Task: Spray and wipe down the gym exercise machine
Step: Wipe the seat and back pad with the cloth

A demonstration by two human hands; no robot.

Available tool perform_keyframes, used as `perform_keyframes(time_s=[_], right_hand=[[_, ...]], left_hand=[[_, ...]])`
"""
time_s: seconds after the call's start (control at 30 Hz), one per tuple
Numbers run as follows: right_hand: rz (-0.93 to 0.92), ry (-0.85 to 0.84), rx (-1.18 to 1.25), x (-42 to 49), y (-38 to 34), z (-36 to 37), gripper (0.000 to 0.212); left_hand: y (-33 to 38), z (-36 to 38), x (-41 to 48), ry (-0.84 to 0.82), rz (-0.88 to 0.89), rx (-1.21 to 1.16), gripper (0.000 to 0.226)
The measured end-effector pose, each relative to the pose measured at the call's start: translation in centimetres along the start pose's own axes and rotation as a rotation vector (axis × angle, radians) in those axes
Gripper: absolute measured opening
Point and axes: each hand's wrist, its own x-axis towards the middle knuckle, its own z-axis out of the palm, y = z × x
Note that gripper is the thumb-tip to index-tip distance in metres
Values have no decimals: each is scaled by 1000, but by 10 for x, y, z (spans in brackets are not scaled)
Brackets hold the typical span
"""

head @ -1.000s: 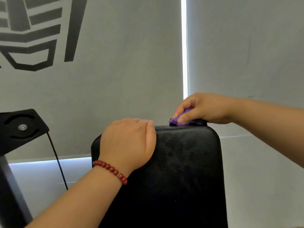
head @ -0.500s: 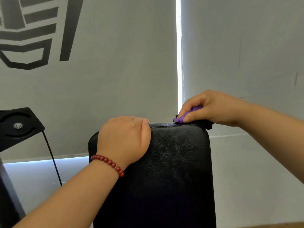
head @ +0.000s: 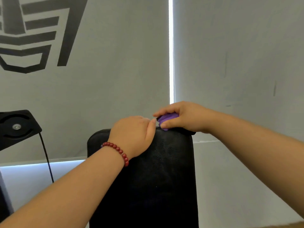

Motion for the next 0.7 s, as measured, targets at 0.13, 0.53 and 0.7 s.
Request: perform_keyframes(time_s=[0.13,0.53,0.7], right_hand=[[20,30,59,-17,16,-10,17],[100,231,244,-8,25,13,6],[16,315,490,-15,37,32,9]], left_hand=[[-2,9,-6,46,45,35,42],[1,10,-6,52,10,40,55],[-2,15,-7,130,20,48,54]])
